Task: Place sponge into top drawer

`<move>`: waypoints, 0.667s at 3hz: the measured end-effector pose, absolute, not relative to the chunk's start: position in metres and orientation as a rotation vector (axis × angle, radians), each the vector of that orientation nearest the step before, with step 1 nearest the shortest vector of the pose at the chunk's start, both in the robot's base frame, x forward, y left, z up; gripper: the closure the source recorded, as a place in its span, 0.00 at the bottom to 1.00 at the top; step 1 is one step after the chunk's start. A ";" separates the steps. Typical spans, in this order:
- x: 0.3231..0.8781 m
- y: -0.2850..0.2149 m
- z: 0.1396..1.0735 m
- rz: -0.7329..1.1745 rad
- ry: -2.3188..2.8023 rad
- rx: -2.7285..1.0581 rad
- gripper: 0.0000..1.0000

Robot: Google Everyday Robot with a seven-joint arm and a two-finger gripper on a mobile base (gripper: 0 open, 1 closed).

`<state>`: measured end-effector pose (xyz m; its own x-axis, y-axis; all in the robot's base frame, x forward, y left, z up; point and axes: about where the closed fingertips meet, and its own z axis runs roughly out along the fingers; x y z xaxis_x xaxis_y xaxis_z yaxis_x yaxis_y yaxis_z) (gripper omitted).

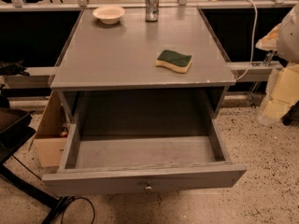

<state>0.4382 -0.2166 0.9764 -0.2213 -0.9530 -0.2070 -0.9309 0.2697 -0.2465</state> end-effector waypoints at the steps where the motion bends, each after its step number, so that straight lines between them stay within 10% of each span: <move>1: 0.438 -0.217 0.976 -0.099 2.231 -1.724 0.00; 2: 0.443 -0.216 0.977 -0.093 2.221 -1.704 0.00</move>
Offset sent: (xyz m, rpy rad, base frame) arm 0.0111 0.0002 -0.0041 0.0427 -0.0108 -0.0138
